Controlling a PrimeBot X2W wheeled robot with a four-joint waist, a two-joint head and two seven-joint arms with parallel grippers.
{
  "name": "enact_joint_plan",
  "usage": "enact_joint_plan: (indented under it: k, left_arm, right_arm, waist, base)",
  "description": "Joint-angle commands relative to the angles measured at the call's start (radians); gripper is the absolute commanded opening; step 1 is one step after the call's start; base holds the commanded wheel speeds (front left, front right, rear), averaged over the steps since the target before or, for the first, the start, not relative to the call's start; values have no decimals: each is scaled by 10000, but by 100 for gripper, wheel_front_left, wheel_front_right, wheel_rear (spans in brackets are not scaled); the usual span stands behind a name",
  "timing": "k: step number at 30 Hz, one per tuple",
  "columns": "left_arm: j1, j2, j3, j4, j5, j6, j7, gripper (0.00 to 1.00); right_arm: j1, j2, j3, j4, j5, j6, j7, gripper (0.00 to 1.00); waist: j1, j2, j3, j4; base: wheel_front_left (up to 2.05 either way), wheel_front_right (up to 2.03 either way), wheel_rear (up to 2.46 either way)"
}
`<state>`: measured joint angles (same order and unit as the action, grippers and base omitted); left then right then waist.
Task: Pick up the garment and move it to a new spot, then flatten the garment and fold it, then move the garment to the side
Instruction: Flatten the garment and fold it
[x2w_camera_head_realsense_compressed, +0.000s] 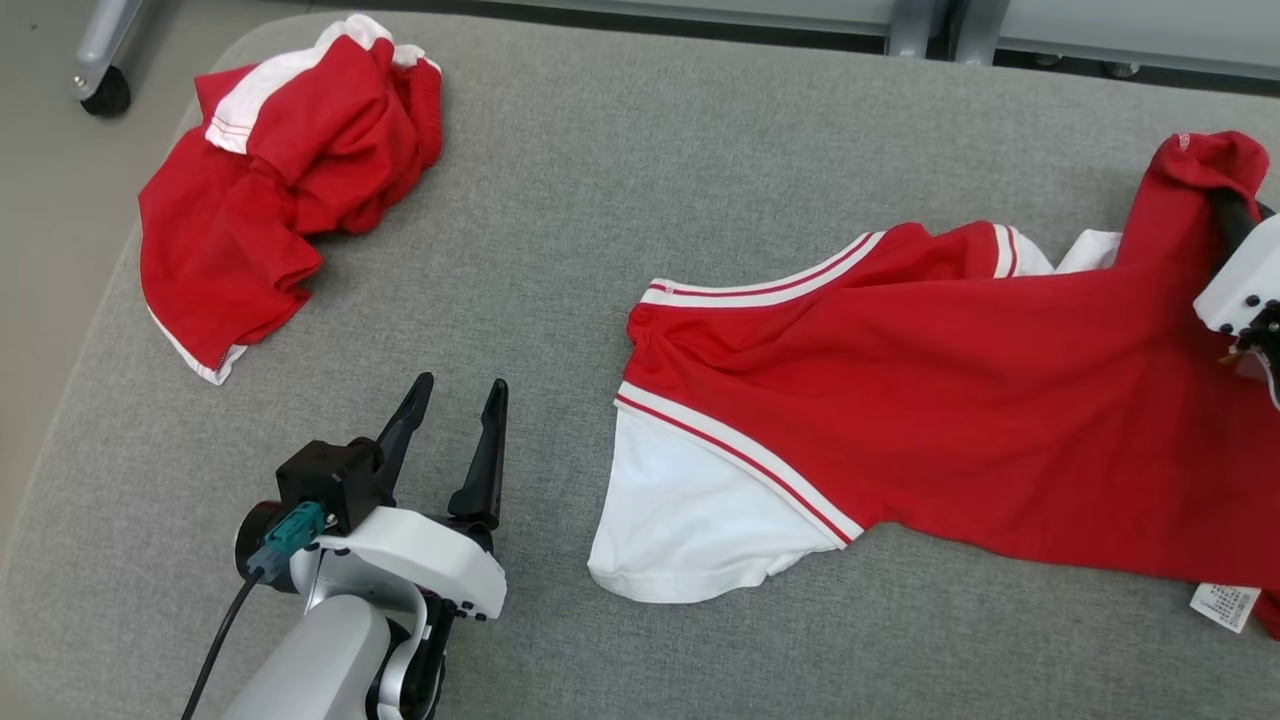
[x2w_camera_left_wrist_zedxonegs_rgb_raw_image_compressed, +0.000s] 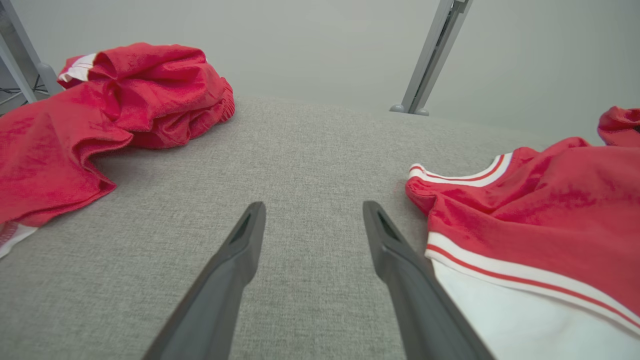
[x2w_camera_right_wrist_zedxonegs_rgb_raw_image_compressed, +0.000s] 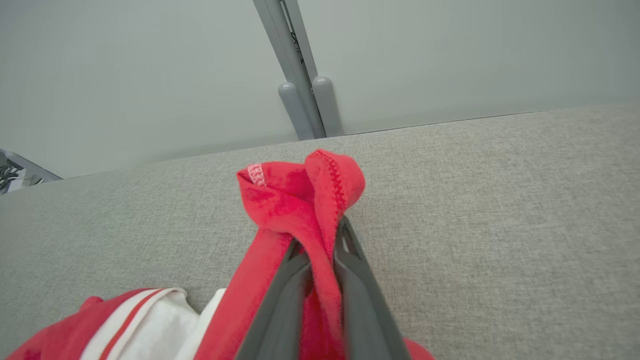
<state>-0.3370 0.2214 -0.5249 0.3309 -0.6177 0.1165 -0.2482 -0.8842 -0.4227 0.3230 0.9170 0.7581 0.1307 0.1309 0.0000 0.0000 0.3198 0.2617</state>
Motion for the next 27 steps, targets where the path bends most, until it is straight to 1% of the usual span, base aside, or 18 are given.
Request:
enact_joint_plan:
  k: [1, 4, 8, 13, 17, 21, 24, 25, 27]
  left_arm:
    - [-98, 48, 33, 46, 21, 2, -68, 100]
    - [48, 104, 70, 122, -7, 4, -77, 100]
    - [290, 284, 177, 143, -74, 72, -86, 100]
    - [650, 553, 362, -35, -162, 241, -69, 100]
    - [1007, 789, 601, -319, -231, 406, -99, 100]
    - [1341, 928, 873, -753, -210, 574, -132, 100]
    - [1622, 963, 1118, -1100, -35, 683, -162, 100]
    - [1622, 963, 1118, -1100, -35, 683, -162, 100]
    - [1769, 946, 1245, -1291, 129, 701, -177, 100]
  right_arm:
    - [-98, 42, 48, 95, 109, 2, -269, 100]
    - [188, 159, 417, 197, 87, 2, -727, 100]
    - [635, 281, 811, 6, 210, 2, -1639, 100]
    - [1506, 418, 1194, -626, 420, 2, -2883, 100]
    - [2364, 477, 1501, -1368, 561, 2, -3464, 100]
    - [3316, 418, 1527, -2324, 558, 2, -3818, 100]
    - [4072, 350, 1160, -3113, 416, 2, -3928, 100]
    - [4072, 350, 1160, -3113, 416, 2, -3928, 100]
    - [4649, 358, 794, -3666, 178, 2, -3970, 100]
  waist:
    - [0, 0, -157, -70]
    - [0, 0, -500, -280]
    - [0, 0, -1085, -730]
    - [0, 0, -1747, -1374]
    - [0, 0, -2216, -1879]
    - [0, 0, -2557, -2279]
    - [0, 0, -2712, -2488]
    - [0, 0, -2712, -2488]
    - [0, 0, -2767, -2565]
  base:
    - [0, 0, 0]
    - [0, 0, 0]
    - [0, 0, 0]
    - [0, 0, 0]
    - [0, 0, 0]
    - [0, 0, 0]
    - [0, 0, 0]
    - [0, 0, 0]
    - [0, 0, 0]
